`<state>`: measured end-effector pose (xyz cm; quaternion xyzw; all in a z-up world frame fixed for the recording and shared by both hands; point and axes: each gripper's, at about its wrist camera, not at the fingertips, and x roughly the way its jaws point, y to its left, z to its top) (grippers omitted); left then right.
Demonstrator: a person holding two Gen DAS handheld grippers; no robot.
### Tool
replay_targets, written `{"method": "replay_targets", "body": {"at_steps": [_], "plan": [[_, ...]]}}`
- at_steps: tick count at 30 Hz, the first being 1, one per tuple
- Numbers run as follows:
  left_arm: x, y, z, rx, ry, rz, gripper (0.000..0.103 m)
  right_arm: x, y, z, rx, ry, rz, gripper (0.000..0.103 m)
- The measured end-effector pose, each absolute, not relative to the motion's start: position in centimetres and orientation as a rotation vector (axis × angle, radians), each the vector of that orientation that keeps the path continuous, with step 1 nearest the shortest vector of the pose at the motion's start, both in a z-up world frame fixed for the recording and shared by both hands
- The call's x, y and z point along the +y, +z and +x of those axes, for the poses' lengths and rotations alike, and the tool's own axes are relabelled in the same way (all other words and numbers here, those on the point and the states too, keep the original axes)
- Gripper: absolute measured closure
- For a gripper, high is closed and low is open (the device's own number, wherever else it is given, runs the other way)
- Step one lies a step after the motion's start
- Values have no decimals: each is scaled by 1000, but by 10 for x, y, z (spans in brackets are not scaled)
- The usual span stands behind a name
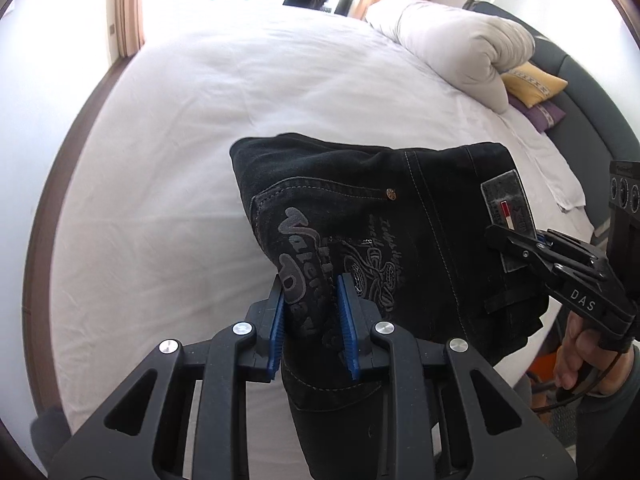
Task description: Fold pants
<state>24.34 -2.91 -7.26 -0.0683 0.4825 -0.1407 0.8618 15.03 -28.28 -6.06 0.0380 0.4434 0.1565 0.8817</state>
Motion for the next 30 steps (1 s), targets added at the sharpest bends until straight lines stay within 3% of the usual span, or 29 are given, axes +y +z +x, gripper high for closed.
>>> {"method": "replay_targets", "body": {"at_steps": [5,7,14,16,17,18,20,23,30], "plan": [[-8,-65,277,986,-249,-95,84,-265,-59,188,902,345,83,87],[1,-73,293,990,-222,-64,91,-261,-68,207,911,346,95,87],[20,-119,328,1065,-172,-66,92,-275,-138,257,1037,310,222,86],[20,-123,319,1067,-178,-91,92,-296,-161,260,1086,269,316,73],[19,-124,316,1067,-184,-100,92,-307,-170,259,1098,253,363,56],[16,-124,314,1062,-194,-111,92,-317,-178,257,1112,245,402,46],[13,-127,313,1044,-228,-135,92,-329,-186,249,1100,272,453,44],[3,-120,311,1021,-295,-172,92,-329,-176,242,1105,239,409,29],[-37,-136,290,1017,-462,-183,92,-328,-123,236,965,296,425,28]]}}
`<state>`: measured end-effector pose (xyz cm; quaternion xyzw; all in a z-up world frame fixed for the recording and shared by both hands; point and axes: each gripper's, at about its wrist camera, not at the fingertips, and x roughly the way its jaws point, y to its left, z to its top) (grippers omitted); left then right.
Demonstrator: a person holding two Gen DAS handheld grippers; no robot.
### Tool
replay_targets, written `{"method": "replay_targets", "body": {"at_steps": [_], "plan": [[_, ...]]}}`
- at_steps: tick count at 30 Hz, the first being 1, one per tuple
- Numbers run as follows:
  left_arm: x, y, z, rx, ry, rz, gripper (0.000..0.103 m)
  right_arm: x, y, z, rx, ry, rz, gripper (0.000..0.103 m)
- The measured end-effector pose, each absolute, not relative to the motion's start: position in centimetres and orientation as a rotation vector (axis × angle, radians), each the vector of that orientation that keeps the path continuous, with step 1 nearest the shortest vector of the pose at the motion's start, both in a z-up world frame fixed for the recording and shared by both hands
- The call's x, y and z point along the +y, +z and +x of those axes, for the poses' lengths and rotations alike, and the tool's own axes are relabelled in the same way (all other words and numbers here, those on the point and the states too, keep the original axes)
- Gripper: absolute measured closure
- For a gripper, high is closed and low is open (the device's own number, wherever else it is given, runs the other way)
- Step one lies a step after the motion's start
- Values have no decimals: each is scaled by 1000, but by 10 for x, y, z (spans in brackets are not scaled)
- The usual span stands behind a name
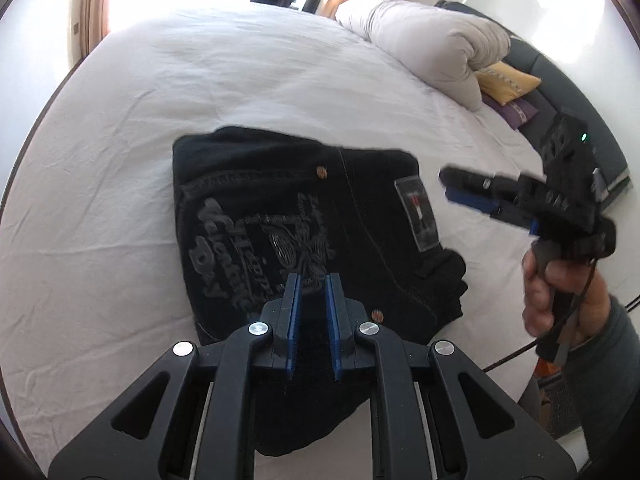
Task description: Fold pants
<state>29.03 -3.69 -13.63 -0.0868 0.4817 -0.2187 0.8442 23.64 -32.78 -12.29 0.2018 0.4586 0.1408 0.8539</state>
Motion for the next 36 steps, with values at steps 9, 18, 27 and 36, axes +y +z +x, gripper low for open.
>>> {"method": "replay_targets", "body": {"at_steps": [9,18,27,36], "plan": [[-42,-161,287,1057,-446,-197,92,-314,-153,228,1053,374,487,28],[-26,-113,242,938,-392,-197,83,-355,-144,181,1025,172,499,31],[-6,-14,149,558,-238,-62,0,-331,-34,90,694,95,308,11],[-5,83,56,247,-68,39,0,-275,68,17,348,63,134,0]]}}
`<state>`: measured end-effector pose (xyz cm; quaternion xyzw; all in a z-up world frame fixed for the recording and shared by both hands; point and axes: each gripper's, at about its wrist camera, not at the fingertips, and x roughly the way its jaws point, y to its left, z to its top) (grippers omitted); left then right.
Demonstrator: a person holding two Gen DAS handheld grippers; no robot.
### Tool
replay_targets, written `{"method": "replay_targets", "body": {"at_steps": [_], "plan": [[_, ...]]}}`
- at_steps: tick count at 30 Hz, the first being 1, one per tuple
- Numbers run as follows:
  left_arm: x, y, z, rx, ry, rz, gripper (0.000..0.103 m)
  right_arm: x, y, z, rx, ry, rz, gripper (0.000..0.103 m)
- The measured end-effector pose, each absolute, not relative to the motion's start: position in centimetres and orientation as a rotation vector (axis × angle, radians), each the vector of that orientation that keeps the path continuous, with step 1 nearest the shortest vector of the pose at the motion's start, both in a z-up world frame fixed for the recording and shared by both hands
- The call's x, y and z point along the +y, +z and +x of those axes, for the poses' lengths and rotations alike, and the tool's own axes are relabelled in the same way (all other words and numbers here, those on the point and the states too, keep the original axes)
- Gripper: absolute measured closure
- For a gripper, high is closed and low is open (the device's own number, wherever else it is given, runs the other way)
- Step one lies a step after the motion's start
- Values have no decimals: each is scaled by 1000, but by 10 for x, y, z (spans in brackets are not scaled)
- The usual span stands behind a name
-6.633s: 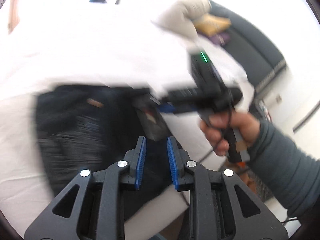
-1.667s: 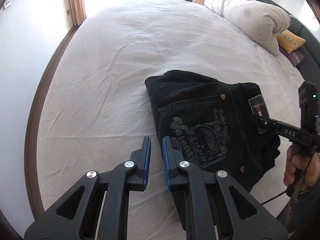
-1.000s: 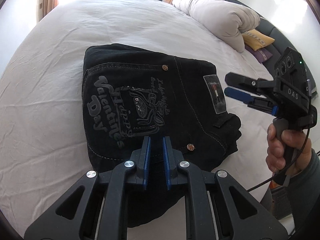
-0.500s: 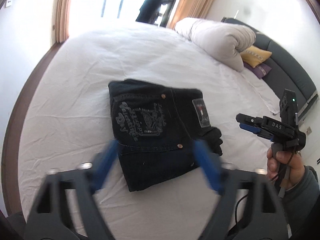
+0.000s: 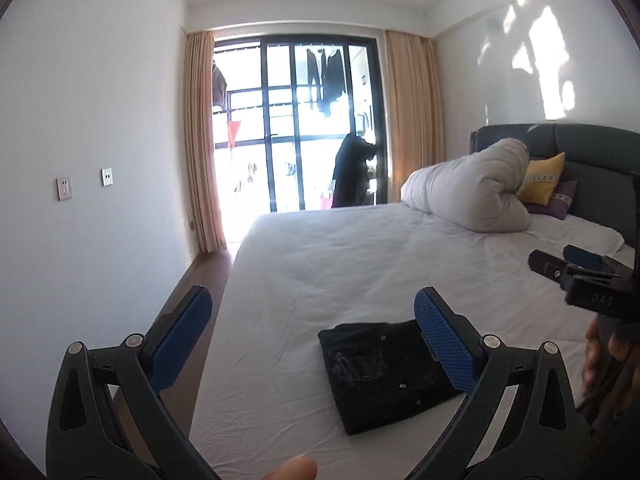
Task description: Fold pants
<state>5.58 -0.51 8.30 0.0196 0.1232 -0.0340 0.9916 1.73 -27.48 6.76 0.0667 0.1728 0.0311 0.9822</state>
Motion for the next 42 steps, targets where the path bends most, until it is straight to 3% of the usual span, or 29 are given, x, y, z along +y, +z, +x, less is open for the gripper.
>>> {"method": "replay_targets", "body": {"at_steps": [3,7,19,42], "plan": [[-5,104,42,246,-89,28,0,-258,86,1,290,5,50,0],[-5,104,58,403,-125,-19,0,-248,96,-9,338,52,44,0],[-22,0,132,795,-21,-37,0,-259,44,19,688,-32,180,0],[-14,-28,150,884,-16,-63,0,-239,36,28,762,-31,122,0]]}}
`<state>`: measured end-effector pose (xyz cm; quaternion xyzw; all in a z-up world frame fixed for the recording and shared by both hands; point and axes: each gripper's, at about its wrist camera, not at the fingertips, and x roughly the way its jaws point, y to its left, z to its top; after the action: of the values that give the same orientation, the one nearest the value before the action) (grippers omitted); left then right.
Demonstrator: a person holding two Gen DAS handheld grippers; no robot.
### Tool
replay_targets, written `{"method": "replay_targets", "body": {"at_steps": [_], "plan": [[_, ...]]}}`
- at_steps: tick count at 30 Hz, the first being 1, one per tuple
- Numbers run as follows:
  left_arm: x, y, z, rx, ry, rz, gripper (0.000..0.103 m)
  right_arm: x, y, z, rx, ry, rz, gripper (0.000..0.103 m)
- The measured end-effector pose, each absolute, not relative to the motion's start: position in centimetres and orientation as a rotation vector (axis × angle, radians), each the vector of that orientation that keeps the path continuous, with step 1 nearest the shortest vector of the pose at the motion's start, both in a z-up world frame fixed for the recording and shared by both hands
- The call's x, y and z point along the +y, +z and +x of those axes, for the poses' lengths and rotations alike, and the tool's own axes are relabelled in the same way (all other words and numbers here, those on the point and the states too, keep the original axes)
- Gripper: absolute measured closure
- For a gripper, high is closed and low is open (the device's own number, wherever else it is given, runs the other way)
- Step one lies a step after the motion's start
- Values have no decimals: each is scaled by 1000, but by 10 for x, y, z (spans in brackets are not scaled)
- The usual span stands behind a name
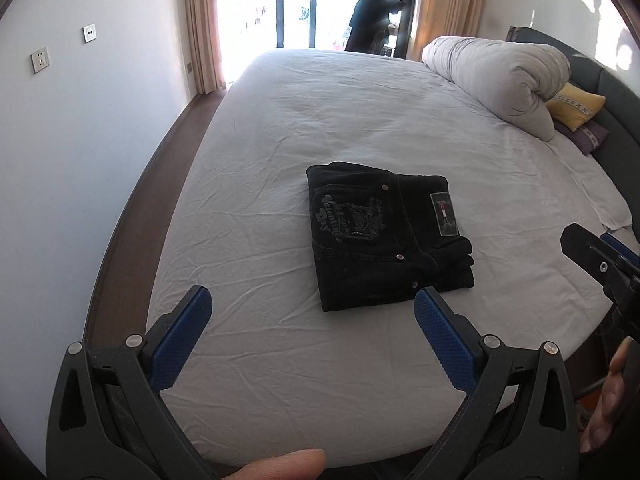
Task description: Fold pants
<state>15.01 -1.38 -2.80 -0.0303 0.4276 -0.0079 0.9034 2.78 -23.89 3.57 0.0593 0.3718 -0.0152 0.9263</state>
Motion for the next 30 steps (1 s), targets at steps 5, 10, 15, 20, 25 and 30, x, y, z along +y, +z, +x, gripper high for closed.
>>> {"method": "replay_targets", "body": {"at_steps": [5,10,15,20,25,30], "plan": [[-13,-25,150,885,-18,-62,0,-237,35,29,771,-28,116,0],[-14,-25,149,888,-20,-62,0,-235,34,30,778,-30,115,0],[-13,-25,149,890,-21,-65,0,-234,29,30,788,-30,115,0],[-14,-27,149,890,-22,-67,0,-235,28,30,792,-29,116,0],[-13,-26,149,891,-23,-68,0,-235,26,30,796,-28,116,0],[-14,-27,149,892,-23,-69,0,-235,26,29,796,-29,115,0]]}}
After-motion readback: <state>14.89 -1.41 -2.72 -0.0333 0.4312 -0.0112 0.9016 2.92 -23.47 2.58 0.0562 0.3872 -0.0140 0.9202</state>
